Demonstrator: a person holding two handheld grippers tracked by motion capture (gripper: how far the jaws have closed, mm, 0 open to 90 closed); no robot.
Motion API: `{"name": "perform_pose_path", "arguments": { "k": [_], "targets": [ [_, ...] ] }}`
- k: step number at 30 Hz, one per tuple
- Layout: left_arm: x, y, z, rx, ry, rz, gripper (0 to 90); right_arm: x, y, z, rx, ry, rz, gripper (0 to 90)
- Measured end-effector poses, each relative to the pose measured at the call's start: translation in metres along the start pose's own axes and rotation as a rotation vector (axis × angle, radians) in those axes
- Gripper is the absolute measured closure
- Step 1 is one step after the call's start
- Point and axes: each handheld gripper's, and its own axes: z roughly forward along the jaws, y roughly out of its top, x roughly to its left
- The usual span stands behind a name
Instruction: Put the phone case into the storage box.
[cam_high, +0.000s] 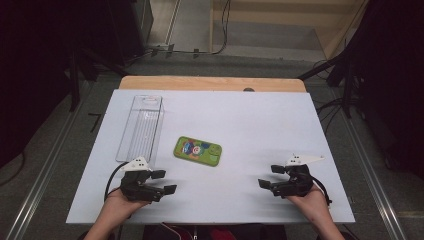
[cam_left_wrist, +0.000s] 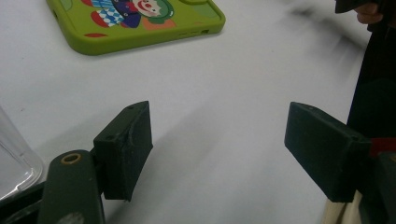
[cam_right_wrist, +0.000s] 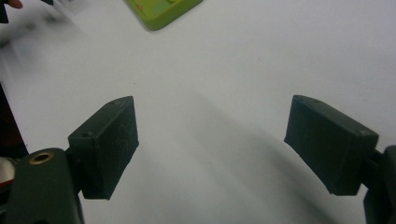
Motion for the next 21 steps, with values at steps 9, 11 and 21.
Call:
{"name": "perform_pose_path", "arguments": {
  "k": [9,11,21],
  "targets": [
    [0.0006,0.0005,0.0002,0.002,-0.007,-0.015,24.2,-0.0012,-0.0003,-0.0005,-0.001,0.001,0.002,15.2],
    [0.0007,0.0004,0.0002,0.005,-0.005,-0.015,24.2,-0.0016,-0.0005,-0.0005,-0.003,-0.001,-0.001,15.2],
    [0.0017,-0.0006,-0.0018,-0.003,0.01,0.002,24.2,-0.0016,0.0031,0.0005,0.003,-0.004,-0.006,15.2]
  ]
}}
